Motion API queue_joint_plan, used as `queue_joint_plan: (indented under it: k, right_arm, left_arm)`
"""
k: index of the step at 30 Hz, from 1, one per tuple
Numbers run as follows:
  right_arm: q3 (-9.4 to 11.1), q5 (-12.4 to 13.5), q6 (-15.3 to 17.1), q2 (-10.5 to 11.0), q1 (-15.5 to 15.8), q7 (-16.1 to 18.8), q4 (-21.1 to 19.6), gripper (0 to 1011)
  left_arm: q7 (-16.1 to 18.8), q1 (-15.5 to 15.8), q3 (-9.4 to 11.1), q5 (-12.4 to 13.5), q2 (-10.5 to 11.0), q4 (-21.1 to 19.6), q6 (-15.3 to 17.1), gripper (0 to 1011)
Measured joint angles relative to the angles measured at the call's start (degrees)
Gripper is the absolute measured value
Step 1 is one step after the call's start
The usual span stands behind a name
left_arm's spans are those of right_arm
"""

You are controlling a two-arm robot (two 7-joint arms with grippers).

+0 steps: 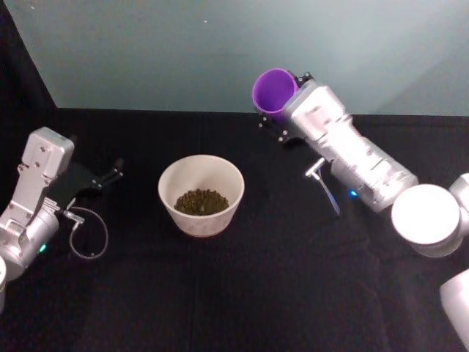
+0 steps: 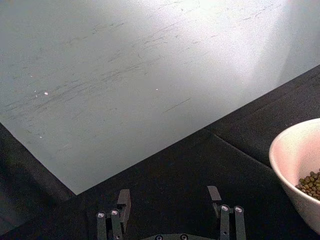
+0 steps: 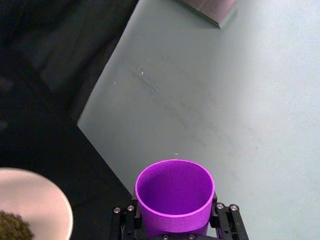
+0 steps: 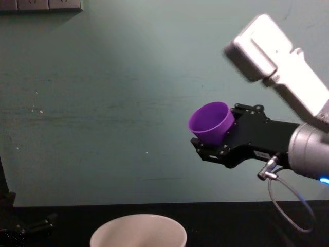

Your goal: Pick up the cup and pour the mung beans from the cup into the bowl.

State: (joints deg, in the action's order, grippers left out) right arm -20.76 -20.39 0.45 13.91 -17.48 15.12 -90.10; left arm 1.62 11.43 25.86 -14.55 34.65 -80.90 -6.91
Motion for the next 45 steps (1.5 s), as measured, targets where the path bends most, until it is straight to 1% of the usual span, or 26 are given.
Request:
queue_joint_plan:
  k: [1, 2, 7, 9, 12, 13, 16, 17, 21, 25, 29, 32, 35, 36, 38, 39, 42, 45]
  right_arm:
    - [0.5, 1.5, 0.0, -0.1, 0.0, 0.6, 0.2, 735]
    - [1.5, 4.3, 0.0, -0.4, 0.1, 1.6, 0.6, 735]
    - [3.0, 9.5, -0.1, -0.8, 0.3, 3.4, 1.5, 735]
    - [3.6, 12.4, 0.0, -1.1, 0.4, 4.3, 2.1, 735]
    - [4.4, 15.2, 0.1, -1.4, 0.6, 5.4, 2.7, 735]
    - [5.0, 17.5, 0.2, -1.8, 0.7, 6.1, 3.1, 735]
    - [5.7, 20.5, 0.6, -2.3, 0.8, 7.2, 3.7, 735]
    - [6.0, 21.9, 0.9, -2.5, 0.8, 7.6, 4.0, 735]
    - [6.2, 23.8, 1.3, -2.5, 0.8, 7.9, 4.5, 735]
    - [5.9, 25.0, 1.3, -2.3, 0.7, 7.9, 5.0, 735]
    - [5.7, 25.5, 1.1, -2.1, 0.5, 7.9, 5.2, 735]
    - [5.6, 26.2, 0.3, -1.8, 0.6, 7.9, 5.4, 735]
    - [5.4, 27.2, -1.3, -1.7, 0.9, 7.9, 6.1, 735]
    - [5.4, 27.9, -2.3, -1.6, 1.0, 8.0, 7.1, 735]
    - [5.3, 28.6, -3.1, -1.7, 1.1, 8.2, 8.1, 735]
    - [5.2, 29.0, -3.9, -1.6, 1.2, 8.4, 9.5, 735]
    - [4.9, 29.5, -5.2, -1.4, 1.2, 8.8, 11.6, 735]
    - [4.1, 30.3, -7.6, -1.2, 1.0, 9.9, 15.3, 735]
  left_arm:
    - [0.0, 0.0, 0.0, 0.0, 0.0, 0.0, 0.0, 1000]
    - [0.0, 0.0, 0.0, 0.0, 0.0, 0.0, 0.0, 1000]
    - [0.0, 0.0, 0.0, 0.0, 0.0, 0.0, 0.0, 1000]
    - [0.0, 0.0, 0.0, 0.0, 0.0, 0.0, 0.0, 1000]
    - [0.0, 0.0, 0.0, 0.0, 0.0, 0.0, 0.0, 1000]
    - [0.0, 0.0, 0.0, 0.0, 0.0, 0.0, 0.0, 1000]
    - [0.0, 0.0, 0.0, 0.0, 0.0, 0.0, 0.0, 1000]
    - [0.0, 0.0, 0.0, 0.0, 0.0, 0.0, 0.0, 1000]
    - [0.0, 0.0, 0.0, 0.0, 0.0, 0.0, 0.0, 1000]
    - [0.0, 0.0, 0.0, 0.0, 0.0, 0.0, 0.0, 1000]
    - [0.0, 0.0, 0.0, 0.0, 0.0, 0.0, 0.0, 1000]
    - [0.0, 0.0, 0.0, 0.0, 0.0, 0.0, 0.0, 1000]
    - [0.0, 0.0, 0.0, 0.0, 0.0, 0.0, 0.0, 1000]
    - [0.0, 0.0, 0.0, 0.0, 0.0, 0.0, 0.0, 1000]
    - [0.0, 0.0, 0.0, 0.0, 0.0, 0.0, 0.0, 1000]
    - [0.0, 0.0, 0.0, 0.0, 0.0, 0.0, 0.0, 1000]
    - [0.0, 0.0, 0.0, 0.0, 0.0, 0.0, 0.0, 1000]
    - [0.0, 0.0, 0.0, 0.0, 0.0, 0.0, 0.0, 1000]
